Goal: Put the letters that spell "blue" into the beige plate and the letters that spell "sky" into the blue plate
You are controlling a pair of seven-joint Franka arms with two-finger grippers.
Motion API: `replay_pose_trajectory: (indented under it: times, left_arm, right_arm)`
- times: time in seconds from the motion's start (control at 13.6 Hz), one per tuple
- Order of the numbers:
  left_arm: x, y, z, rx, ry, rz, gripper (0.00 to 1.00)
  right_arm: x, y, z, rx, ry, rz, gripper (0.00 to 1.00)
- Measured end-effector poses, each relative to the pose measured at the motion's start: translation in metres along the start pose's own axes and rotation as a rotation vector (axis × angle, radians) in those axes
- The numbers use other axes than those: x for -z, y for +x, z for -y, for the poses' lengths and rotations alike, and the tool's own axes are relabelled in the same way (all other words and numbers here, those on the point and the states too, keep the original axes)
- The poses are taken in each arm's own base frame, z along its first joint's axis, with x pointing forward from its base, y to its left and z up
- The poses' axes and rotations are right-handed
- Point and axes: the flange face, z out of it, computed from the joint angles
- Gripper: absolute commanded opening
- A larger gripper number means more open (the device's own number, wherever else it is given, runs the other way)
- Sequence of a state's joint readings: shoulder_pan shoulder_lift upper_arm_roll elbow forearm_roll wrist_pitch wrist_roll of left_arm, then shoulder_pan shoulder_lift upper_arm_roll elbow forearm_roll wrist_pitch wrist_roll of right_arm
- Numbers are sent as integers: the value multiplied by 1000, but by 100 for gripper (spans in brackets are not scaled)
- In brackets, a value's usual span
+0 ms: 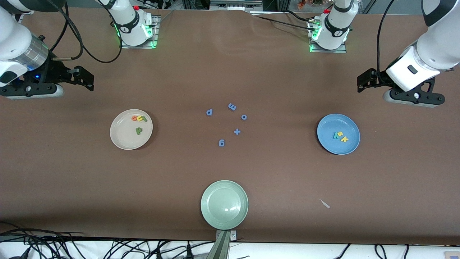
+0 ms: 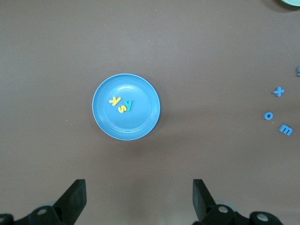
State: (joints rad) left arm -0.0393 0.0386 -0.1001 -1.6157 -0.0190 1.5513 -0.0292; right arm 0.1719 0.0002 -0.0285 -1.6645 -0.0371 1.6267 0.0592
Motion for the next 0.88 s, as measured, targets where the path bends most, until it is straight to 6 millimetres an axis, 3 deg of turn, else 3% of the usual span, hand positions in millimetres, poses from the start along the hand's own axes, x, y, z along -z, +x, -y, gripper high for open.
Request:
replay_pose_trajectory:
  times: [0.88]
  left_arm:
    - [0, 0, -1, -2, 0, -1, 100]
  right_arm:
    - [-1, 6, 11, 8, 47, 5, 100]
